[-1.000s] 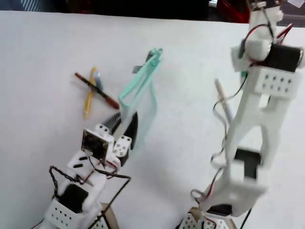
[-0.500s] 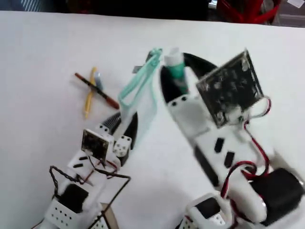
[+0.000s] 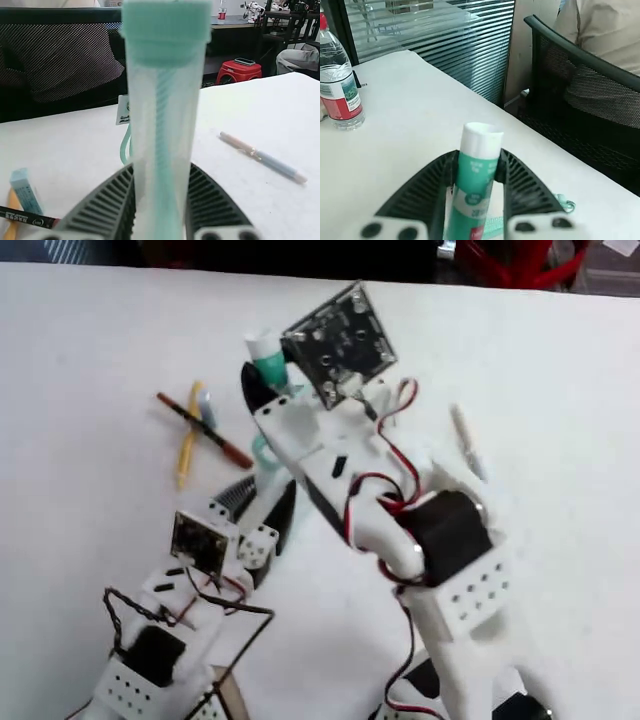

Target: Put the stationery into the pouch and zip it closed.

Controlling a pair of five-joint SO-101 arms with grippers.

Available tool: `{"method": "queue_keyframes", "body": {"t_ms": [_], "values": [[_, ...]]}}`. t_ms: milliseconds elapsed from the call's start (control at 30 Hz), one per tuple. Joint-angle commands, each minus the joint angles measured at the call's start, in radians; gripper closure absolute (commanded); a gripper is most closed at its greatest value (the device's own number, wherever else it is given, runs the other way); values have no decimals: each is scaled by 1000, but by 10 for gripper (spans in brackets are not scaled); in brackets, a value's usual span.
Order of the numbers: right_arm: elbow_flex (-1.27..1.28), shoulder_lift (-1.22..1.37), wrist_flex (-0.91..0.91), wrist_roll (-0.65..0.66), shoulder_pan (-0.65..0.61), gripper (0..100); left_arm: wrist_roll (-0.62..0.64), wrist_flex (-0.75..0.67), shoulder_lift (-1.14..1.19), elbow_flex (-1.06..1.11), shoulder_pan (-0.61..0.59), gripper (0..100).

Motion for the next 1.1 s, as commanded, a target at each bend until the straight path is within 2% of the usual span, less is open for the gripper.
{"method": "queue_keyframes", "body": {"t_ms": [0, 133, 333, 533, 867, 1067], "values": [[35, -1, -59, -5, 10, 981, -6, -17, 1, -14, 10, 897], [92, 2, -128, -5, 24, 981, -6, 6, 1, -20, 10, 873], [206, -5, -231, -8, 39, 981, 0, 173, 1, -121, -8, 815], [322, -65, -265, -9, 38, 981, 2, 144, 1, -117, -28, 819], [585, -384, -283, -5, 38, 981, 2, 138, 1, -100, -21, 819], [726, -467, -308, -3, 35, 978, 2, 138, 1, -100, -21, 820]]}}
